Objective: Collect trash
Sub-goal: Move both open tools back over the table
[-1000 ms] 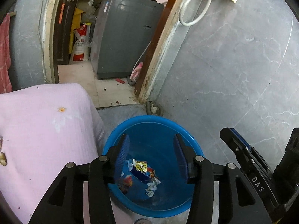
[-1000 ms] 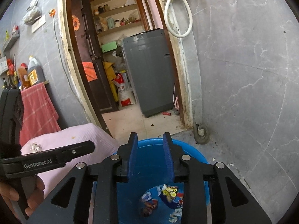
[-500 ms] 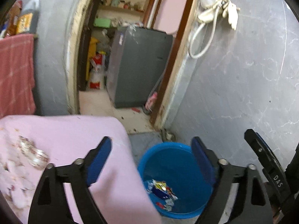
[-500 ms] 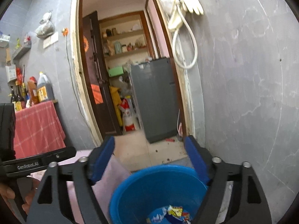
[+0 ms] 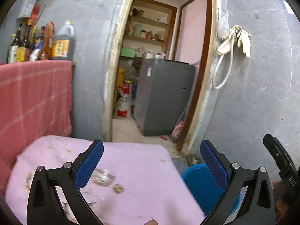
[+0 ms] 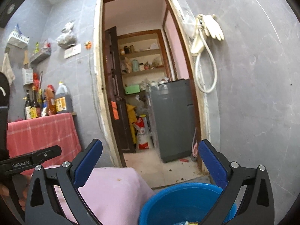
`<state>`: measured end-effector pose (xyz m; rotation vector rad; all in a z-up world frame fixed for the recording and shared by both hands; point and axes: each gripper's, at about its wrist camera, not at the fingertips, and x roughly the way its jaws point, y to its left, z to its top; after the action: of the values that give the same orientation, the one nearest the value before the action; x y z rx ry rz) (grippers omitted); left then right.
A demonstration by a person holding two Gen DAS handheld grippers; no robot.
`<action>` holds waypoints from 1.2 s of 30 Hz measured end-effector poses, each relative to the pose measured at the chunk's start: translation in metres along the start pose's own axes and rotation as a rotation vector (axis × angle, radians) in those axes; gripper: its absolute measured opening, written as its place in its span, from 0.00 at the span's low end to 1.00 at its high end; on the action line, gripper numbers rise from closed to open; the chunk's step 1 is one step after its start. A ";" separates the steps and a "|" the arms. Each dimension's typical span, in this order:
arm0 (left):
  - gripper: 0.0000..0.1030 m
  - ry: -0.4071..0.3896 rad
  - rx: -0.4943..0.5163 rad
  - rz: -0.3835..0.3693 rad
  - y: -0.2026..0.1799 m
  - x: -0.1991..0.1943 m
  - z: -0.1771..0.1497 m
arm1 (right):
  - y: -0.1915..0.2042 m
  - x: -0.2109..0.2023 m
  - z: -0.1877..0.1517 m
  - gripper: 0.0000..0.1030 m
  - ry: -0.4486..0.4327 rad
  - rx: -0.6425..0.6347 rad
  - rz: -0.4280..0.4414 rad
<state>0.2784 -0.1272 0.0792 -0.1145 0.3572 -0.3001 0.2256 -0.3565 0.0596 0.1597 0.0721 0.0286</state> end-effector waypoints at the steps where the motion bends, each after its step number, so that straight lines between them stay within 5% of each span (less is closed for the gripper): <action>1: 0.98 -0.010 0.001 0.014 0.007 -0.006 0.001 | 0.008 0.000 0.001 1.00 -0.005 -0.009 0.006; 20: 0.98 -0.036 -0.048 0.191 0.127 -0.040 -0.001 | 0.109 0.026 -0.014 1.00 0.019 -0.090 0.194; 31: 0.98 0.038 -0.078 0.250 0.170 -0.015 -0.027 | 0.137 0.057 -0.052 1.00 0.140 -0.163 0.256; 36: 0.98 0.136 -0.132 0.227 0.188 0.007 -0.032 | 0.147 0.082 -0.071 1.00 0.298 -0.222 0.278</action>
<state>0.3231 0.0475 0.0163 -0.1817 0.5208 -0.0592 0.2987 -0.1973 0.0079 -0.0590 0.3422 0.3365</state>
